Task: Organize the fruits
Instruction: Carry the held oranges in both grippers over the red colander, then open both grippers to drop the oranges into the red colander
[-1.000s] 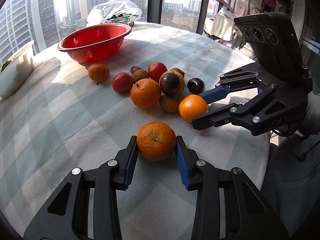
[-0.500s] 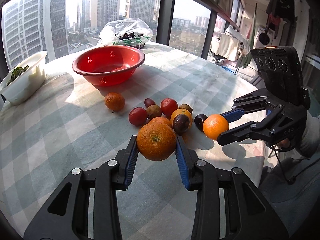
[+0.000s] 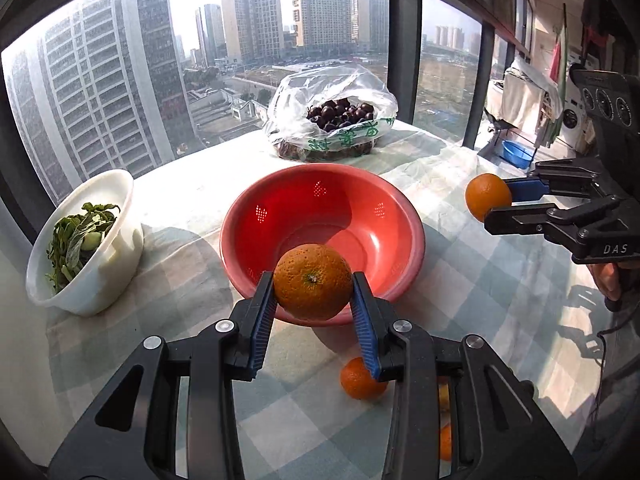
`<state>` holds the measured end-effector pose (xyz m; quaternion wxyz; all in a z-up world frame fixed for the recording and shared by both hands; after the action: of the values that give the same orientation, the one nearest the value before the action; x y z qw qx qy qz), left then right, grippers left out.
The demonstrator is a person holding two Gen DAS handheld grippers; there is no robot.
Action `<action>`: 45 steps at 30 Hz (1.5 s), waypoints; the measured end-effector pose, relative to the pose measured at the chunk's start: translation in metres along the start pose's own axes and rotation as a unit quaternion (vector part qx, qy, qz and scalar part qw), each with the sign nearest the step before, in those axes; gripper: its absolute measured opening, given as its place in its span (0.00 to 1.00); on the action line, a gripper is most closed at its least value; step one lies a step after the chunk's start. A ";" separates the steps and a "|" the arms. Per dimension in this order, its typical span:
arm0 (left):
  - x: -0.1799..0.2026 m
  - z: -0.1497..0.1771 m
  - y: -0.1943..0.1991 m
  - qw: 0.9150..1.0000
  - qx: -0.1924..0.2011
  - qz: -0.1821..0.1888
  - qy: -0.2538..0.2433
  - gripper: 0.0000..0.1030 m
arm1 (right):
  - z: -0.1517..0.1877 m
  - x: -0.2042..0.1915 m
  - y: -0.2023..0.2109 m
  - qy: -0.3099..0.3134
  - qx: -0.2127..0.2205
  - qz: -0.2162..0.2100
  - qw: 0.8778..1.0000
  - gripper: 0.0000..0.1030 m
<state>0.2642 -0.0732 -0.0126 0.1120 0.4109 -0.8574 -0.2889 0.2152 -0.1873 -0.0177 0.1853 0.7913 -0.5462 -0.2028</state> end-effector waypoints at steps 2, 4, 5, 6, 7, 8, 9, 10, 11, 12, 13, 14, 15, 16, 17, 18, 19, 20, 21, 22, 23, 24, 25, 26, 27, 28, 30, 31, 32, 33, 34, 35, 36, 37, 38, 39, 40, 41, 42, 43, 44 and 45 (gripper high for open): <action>-0.003 -0.006 -0.030 1.000 -0.025 -0.010 -0.013 0.34 | -0.003 0.004 -0.028 0.003 -0.026 0.001 1.000 0.37; -0.006 -0.006 -0.055 0.998 -0.051 -0.011 -0.020 0.34 | -0.001 0.006 -0.050 0.016 -0.049 0.005 0.999 0.37; -0.007 -0.007 -0.064 0.998 -0.057 -0.009 -0.024 0.34 | 0.001 0.004 -0.059 0.028 -0.058 0.003 0.998 0.37; -0.006 -0.002 -0.073 0.997 -0.068 -0.005 -0.028 0.34 | 0.003 0.002 -0.067 0.037 -0.065 0.001 0.997 0.37; -0.006 0.002 -0.081 0.997 -0.077 -0.003 -0.031 0.34 | 0.005 0.001 -0.075 0.045 -0.072 0.000 0.996 0.37; -0.005 0.004 -0.088 0.996 -0.081 -0.004 -0.034 0.34 | 0.006 0.001 -0.084 0.052 -0.082 0.001 0.995 0.37; -0.003 0.007 -0.096 0.995 -0.088 -0.004 -0.037 0.34 | 0.008 0.002 -0.091 0.056 -0.090 0.003 0.994 0.37; -0.002 0.012 -0.103 0.995 -0.094 -0.005 -0.038 0.34 | 0.010 0.003 -0.097 0.057 -0.096 0.005 0.994 0.37; -0.003 0.016 -0.107 0.994 -0.098 -0.004 -0.039 0.34 | 0.011 0.005 -0.103 0.059 -0.102 0.007 0.993 0.37; -0.003 0.018 -0.112 0.994 -0.101 -0.003 -0.040 0.34 | 0.012 0.005 -0.107 0.061 -0.108 0.008 0.992 0.37; -0.003 0.018 -0.116 0.994 -0.102 -0.002 -0.041 0.34 | 0.013 0.006 -0.111 0.063 -0.112 0.009 0.992 0.37; -0.002 0.020 -0.121 0.993 -0.106 -0.002 -0.044 0.35 | 0.015 0.007 -0.115 0.067 -0.117 0.011 0.991 0.37; 0.000 0.021 -0.125 0.993 -0.110 -0.001 -0.048 0.35 | 0.017 0.009 -0.119 0.071 -0.121 0.013 0.990 0.37; 0.001 0.023 -0.129 0.992 -0.113 -0.001 -0.052 0.35 | 0.019 0.009 -0.121 0.076 -0.125 0.015 0.989 0.37; 0.001 0.024 -0.132 0.992 -0.114 -0.003 -0.055 0.35 | 0.020 0.010 -0.124 0.081 -0.127 0.017 0.988 0.38; 0.002 0.025 -0.132 0.992 -0.113 -0.006 -0.057 0.35 | 0.020 0.009 -0.126 0.086 -0.126 0.018 0.988 0.38; 0.002 0.025 -0.132 0.992 -0.113 -0.009 -0.058 0.35 | 0.020 0.009 -0.127 0.088 -0.126 0.018 0.988 0.38; 0.001 0.026 -0.132 0.992 -0.114 -0.012 -0.059 0.35 | 0.020 0.009 -0.128 0.089 -0.126 0.018 0.988 0.38; 0.001 0.027 -0.134 0.991 -0.115 -0.016 -0.062 0.35 | 0.020 0.009 -0.129 0.091 -0.126 0.018 0.988 0.38; 0.002 0.028 -0.137 0.991 -0.116 -0.019 -0.064 0.36 | 0.019 0.008 -0.130 0.093 -0.126 0.018 0.987 0.38; 0.001 0.028 -0.136 0.991 -0.116 -0.018 -0.064 0.38 | 0.019 0.009 -0.132 0.095 -0.126 0.018 0.987 0.40; 0.001 0.027 -0.136 0.991 -0.115 -0.019 -0.063 0.41 | 0.017 0.009 -0.133 0.097 -0.122 0.018 0.988 0.45; 0.000 0.026 -0.134 0.992 -0.111 -0.022 -0.063 0.47 | 0.016 0.010 -0.133 0.099 -0.119 0.023 0.988 0.47; -0.002 0.025 -0.132 0.991 -0.109 -0.029 -0.066 0.52 | 0.015 0.012 -0.133 0.101 -0.117 0.026 0.988 0.49; -0.004 0.025 -0.130 0.991 -0.107 -0.035 -0.069 0.54 | 0.013 0.012 -0.131 0.101 -0.116 0.027 0.988 0.51; -0.005 0.024 -0.129 0.991 -0.104 -0.041 -0.071 0.60 | 0.014 0.012 -0.130 0.099 -0.116 0.025 0.988 0.51; -0.007 0.023 -0.127 0.992 -0.102 -0.034 -0.062 0.61 | 0.013 0.012 -0.126 0.097 -0.114 0.024 0.988 0.52; -0.007 0.022 -0.126 0.993 -0.101 -0.033 -0.058 0.62 | 0.012 0.012 -0.122 0.097 -0.112 0.026 0.989 0.52; -0.007 0.022 -0.124 0.993 -0.100 -0.035 -0.057 0.65 | 0.012 0.012 -0.116 0.097 -0.107 0.029 0.989 0.52; -0.006 0.021 -0.121 0.993 -0.097 -0.039 -0.058 0.68 | 0.010 0.012 -0.110 0.096 -0.100 0.030 0.990 0.52; -0.006 0.018 -0.116 0.993 -0.093 -0.043 -0.061 0.69 | 0.007 0.012 -0.101 0.093 -0.091 0.030 0.991 0.52; -0.005 0.017 -0.110 0.993 -0.090 -0.046 -0.062 0.69 | 0.004 0.011 -0.089 0.090 -0.081 0.028 0.992 0.52; -0.004 0.016 -0.103 0.993 -0.084 -0.046 -0.062 0.69 | 0.001 0.010 -0.077 0.085 -0.069 0.023 0.994 0.54; -0.002 0.014 -0.094 0.994 -0.077 -0.045 -0.059 0.69 | -0.001 0.008 -0.063 0.080 -0.055 0.017 0.995 0.56; -0.001 0.013 -0.086 0.995 -0.070 -0.045 -0.054 0.72 | -0.003 0.005 -0.047 0.074 -0.039 0.011 0.996 0.60; -0.001 0.013 -0.076 0.996 -0.062 -0.047 -0.049 0.74 | -0.005 0.002 -0.032 0.068 -0.022 0.004 0.997 0.64; 0.002 0.012 -0.063 0.997 -0.049 -0.047 -0.045 0.78 | -0.004 -0.003 -0.017 0.062 -0.007 -0.004 0.998 0.66; 0.004 0.012 -0.049 0.997 -0.036 -0.048 -0.042 0.82 | -0.003 -0.007 -0.002 0.056 0.008 -0.011 0.998 0.68; 0.008 0.013 -0.036 0.998 -0.023 -0.049 -0.040 0.84 | 0.000 -0.012 0.015 0.048 0.022 -0.018 0.998 0.68; 0.012 0.015 -0.023 0.998 -0.012 -0.049 -0.038 0.85 | 0.006 -0.017 0.027 0.042 0.031 -0.026 0.998 0.69; 0.016 0.019 -0.011 0.998 -0.005 -0.049 -0.036 0.85 | 0.014 -0.023 0.041 0.036 0.039 -0.034 0.998 0.69; 0.022 0.025 0.004 0.998 0.002 -0.049 -0.036 0.85 | 0.023 -0.027 0.053 0.030 0.045 -0.039 0.998 0.69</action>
<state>0.2369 -0.0781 -0.0316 0.0662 0.4421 -0.8402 -0.3069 0.1526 -0.1815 -0.0071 0.1574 0.8252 -0.5180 -0.1611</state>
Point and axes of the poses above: each gripper's, at about its wrist camera, not at the fingertips, and y roughly against the way its jaws point, x to its right, z to its underside, the point moved 9 cm from there along -y, roughly the way its jaws point, and after that the axes turned 10 degrees about x, right-handed, at the moved point
